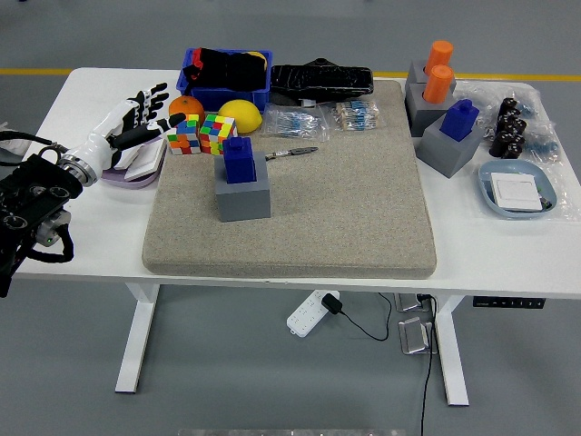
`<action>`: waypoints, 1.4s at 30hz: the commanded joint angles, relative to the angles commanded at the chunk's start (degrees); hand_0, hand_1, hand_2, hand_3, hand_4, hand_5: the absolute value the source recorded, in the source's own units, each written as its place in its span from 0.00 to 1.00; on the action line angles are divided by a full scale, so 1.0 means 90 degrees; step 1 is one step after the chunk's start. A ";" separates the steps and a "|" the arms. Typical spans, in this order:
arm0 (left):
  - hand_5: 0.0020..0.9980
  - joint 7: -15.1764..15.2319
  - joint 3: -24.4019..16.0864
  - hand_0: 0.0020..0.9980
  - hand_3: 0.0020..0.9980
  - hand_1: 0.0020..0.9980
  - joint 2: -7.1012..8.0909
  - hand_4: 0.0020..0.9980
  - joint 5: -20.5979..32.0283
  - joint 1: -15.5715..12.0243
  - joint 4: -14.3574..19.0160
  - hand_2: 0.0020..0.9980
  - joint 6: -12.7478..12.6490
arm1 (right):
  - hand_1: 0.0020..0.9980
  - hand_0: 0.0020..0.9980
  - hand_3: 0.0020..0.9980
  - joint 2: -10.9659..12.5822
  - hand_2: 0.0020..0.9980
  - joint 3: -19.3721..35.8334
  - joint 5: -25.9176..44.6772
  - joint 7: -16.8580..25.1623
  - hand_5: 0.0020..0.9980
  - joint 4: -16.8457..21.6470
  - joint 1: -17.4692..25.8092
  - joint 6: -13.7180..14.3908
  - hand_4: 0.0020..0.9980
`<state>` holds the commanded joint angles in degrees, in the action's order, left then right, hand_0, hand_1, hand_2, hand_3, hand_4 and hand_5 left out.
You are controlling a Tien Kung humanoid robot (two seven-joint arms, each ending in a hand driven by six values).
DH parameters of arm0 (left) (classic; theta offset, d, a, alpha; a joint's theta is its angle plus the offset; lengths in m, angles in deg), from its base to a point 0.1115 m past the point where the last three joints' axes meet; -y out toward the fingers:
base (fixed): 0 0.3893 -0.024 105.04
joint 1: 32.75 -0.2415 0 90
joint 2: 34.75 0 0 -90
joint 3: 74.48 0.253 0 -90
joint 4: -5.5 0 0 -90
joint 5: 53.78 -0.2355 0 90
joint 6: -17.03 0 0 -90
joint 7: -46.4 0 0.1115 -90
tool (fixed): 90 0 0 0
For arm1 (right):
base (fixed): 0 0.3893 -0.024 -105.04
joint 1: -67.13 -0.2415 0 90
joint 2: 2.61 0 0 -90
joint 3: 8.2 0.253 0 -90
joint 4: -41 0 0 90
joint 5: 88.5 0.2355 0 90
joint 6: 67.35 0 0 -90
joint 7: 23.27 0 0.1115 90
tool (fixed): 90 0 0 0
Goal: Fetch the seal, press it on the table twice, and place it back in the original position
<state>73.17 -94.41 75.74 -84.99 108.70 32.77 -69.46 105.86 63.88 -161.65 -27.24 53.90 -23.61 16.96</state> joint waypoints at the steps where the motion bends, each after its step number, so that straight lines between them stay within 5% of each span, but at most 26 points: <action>1: 0.56 0.0001 -0.0040 1.00 1.00 0.99 0.0048 1.00 0.0007 -0.0019 0.0004 0.97 -0.0007 | 0.67 0.76 0.62 0.0000 0.66 0.0008 -0.0008 -0.0002 0.50 0.0000 0.0003 0.0001 0.79; 16: 0.50 -0.0028 -0.0628 0.95 0.97 0.92 0.0590 0.97 -0.0079 -0.0264 0.0096 0.92 -0.0131 | 0.67 0.76 0.62 0.0062 0.66 0.0058 -0.0119 -0.0033 0.50 0.0010 -0.0025 0.0025 0.79; 42: 0.51 -0.0028 -0.0630 0.93 0.95 0.90 0.0763 0.95 -0.0053 -0.0292 0.0119 0.89 -0.0183 | 0.67 0.76 0.62 0.0111 0.67 0.0144 -0.0179 -0.0091 0.50 0.0024 -0.0087 -0.0003 0.79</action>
<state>72.92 -100.08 82.61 -85.47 106.07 33.84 -71.11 106.85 65.17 -163.26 -28.06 54.11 -24.39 16.93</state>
